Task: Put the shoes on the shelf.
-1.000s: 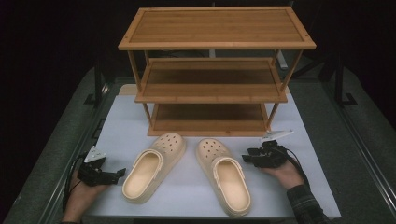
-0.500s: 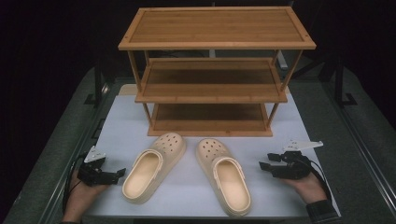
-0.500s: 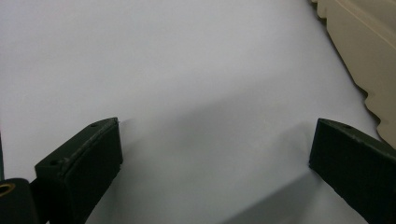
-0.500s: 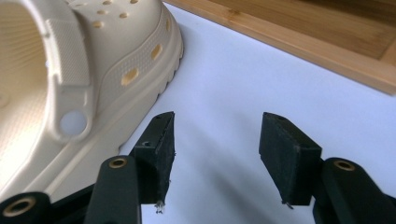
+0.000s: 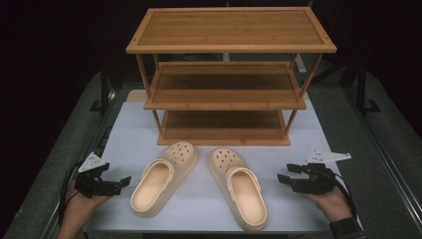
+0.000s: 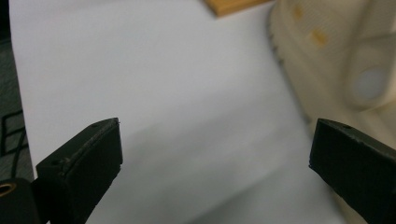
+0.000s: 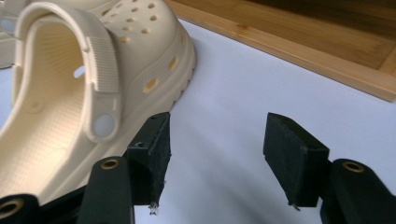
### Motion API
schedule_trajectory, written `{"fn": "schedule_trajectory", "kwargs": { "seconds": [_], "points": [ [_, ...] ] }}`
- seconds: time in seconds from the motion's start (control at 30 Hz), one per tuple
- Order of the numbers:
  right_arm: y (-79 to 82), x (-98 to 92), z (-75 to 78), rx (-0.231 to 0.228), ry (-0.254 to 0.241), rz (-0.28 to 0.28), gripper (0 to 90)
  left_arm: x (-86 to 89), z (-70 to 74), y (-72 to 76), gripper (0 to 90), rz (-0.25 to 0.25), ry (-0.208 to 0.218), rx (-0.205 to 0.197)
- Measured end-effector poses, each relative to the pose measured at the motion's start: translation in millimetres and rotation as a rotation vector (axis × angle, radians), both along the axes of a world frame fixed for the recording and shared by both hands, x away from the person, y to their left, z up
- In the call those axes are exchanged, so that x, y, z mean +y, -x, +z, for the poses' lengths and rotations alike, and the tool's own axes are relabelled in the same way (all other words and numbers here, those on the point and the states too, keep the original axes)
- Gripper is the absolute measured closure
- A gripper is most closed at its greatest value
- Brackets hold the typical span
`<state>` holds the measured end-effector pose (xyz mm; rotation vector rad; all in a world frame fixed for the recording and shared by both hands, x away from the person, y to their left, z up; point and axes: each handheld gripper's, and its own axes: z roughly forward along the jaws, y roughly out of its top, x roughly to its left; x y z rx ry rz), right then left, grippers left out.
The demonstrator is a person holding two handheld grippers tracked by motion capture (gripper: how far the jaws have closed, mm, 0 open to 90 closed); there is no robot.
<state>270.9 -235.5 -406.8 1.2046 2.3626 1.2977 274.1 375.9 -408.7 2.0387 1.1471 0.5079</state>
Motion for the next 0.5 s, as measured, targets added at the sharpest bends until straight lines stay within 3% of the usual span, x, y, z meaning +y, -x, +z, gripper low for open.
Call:
{"fn": "schedule_trajectory", "kwargs": {
  "seconds": [0.07, 0.27, 0.5],
  "points": [
    [0.8, 2.7, 2.0, -0.003, -0.006, 0.008, 41.1, -3.4, 7.8, 3.0, 10.0, -0.021, 0.02, -0.019],
    [3.4, 13.0, 9.1, -0.02, -0.025, 0.036, 41.1, -18.7, 24.7, 7.0, 14.5, -0.084, 0.046, -0.054],
    [5.4, 27.1, 16.1, -0.03, -0.066, 0.08, 41.1, -41.1, 26.5, 4.6, 16.5, -0.15, 0.045, -0.057]
  ]
}}
